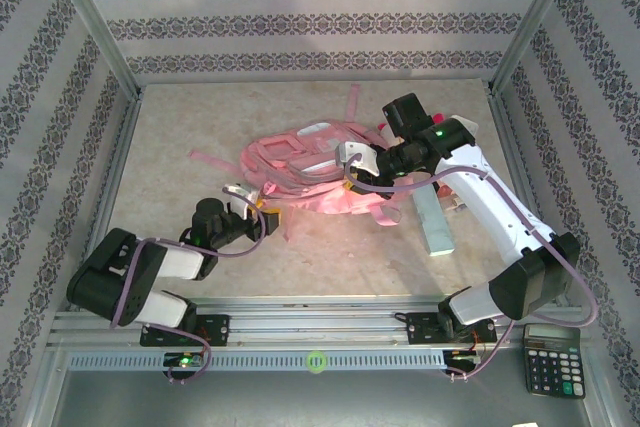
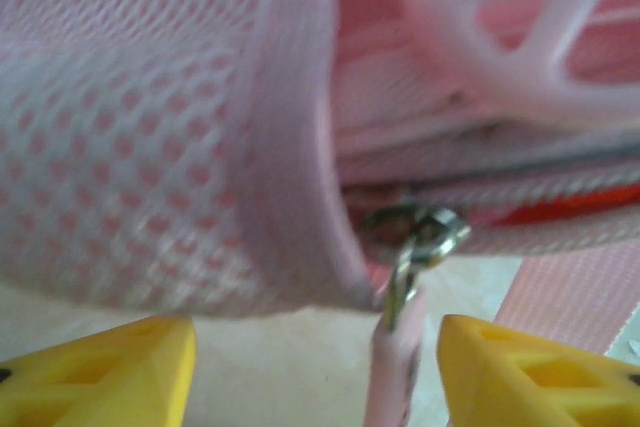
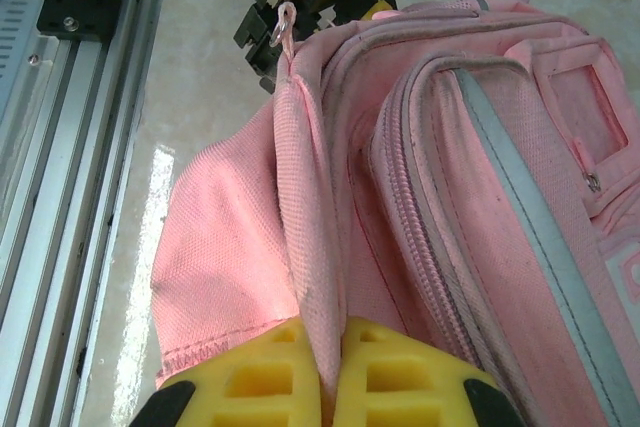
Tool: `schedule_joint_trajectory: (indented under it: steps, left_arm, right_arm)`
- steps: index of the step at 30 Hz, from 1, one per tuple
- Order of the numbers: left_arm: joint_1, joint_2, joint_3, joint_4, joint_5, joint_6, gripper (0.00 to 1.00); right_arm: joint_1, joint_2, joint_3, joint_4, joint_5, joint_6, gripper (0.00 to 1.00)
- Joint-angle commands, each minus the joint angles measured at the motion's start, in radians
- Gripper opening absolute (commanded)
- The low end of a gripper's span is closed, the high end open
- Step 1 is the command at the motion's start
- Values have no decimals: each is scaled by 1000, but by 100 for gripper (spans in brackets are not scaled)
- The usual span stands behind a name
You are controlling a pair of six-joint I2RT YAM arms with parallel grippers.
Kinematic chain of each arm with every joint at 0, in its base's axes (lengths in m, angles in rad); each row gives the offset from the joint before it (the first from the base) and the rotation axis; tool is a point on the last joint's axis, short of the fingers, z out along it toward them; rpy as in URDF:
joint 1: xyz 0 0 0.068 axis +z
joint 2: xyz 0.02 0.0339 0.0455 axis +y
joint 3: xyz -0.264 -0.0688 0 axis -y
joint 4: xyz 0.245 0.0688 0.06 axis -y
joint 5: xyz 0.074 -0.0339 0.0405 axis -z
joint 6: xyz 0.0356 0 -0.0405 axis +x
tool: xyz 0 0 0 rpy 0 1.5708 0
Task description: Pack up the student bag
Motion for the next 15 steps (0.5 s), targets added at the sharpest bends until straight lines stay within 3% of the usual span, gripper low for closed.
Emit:
schedule_joint_trajectory:
  steps: [1, 7, 11, 15]
  left_arm:
    - [-9, 35, 8, 229, 90, 5, 58]
    - [-10, 5, 28, 165, 174, 5, 26]
    - [-11, -83, 37, -11, 231, 5, 8]
    - [-20, -187, 47, -142, 272, -40, 3]
  right_arm:
    - [-5, -3, 47, 2, -93, -24, 0]
    - [-5, -8, 36, 26, -49, -13, 0]
    - [-1, -19, 3, 105, 38, 41, 0]
    - [36, -54, -81, 251, 122, 119, 0]
